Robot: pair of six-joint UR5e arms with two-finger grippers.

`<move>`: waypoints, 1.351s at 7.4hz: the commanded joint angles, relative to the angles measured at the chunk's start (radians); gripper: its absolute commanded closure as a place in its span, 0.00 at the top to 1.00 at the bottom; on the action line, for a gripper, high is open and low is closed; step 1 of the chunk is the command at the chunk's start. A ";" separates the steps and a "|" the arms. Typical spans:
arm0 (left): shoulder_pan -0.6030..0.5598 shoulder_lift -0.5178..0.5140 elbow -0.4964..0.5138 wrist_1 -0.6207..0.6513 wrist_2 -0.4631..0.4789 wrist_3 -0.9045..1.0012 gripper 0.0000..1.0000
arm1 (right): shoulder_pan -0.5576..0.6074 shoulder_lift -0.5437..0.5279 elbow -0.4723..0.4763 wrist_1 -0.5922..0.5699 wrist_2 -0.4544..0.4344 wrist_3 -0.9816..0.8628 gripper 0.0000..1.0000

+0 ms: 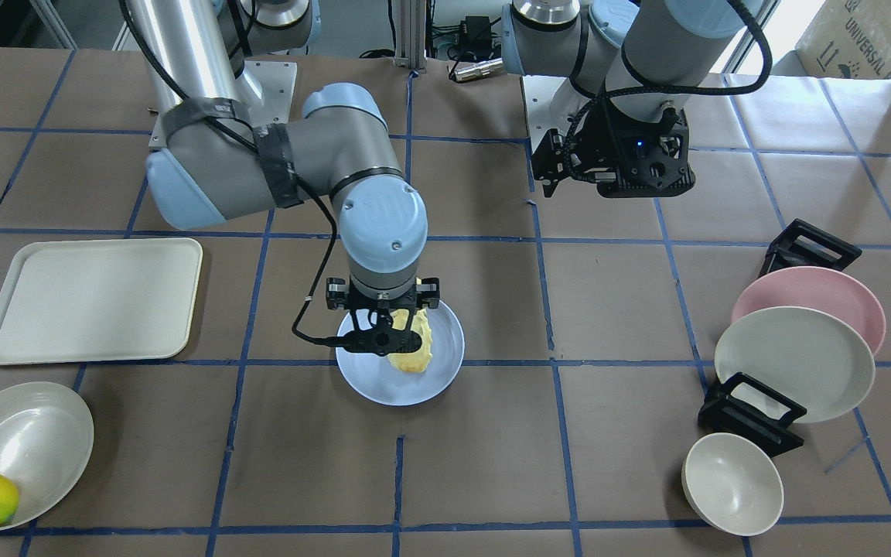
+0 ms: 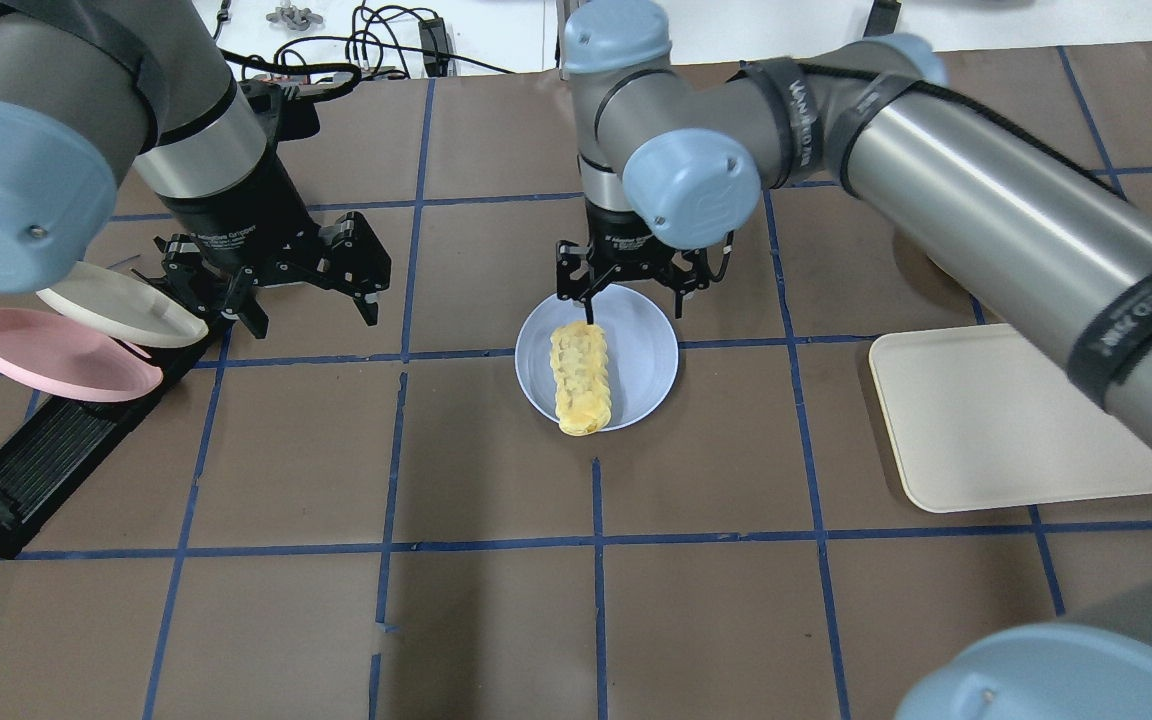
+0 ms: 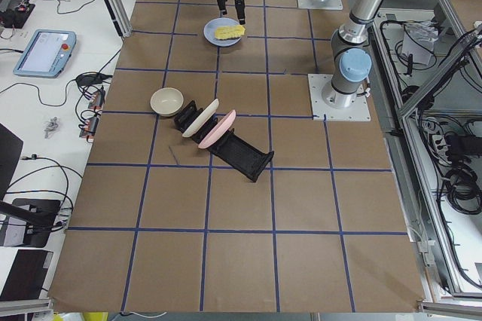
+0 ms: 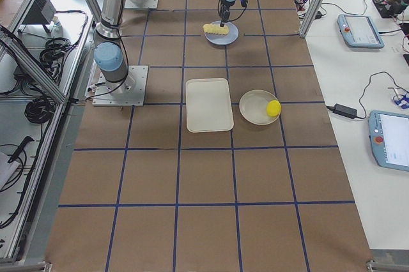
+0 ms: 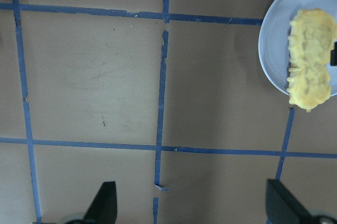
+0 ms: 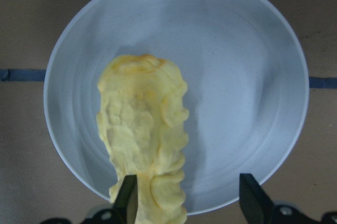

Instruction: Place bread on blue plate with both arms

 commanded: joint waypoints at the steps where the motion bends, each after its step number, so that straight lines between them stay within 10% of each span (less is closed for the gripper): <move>1: 0.000 0.000 0.000 0.000 0.000 -0.002 1.00 | -0.152 -0.147 -0.027 0.142 -0.009 -0.096 1.00; 5: 0.000 -0.007 0.006 0.003 -0.002 -0.006 1.00 | -0.308 -0.412 0.181 0.097 0.002 -0.216 1.00; 10: 0.000 -0.007 0.009 0.003 0.008 -0.006 1.00 | -0.289 -0.425 0.203 0.078 0.003 -0.216 1.00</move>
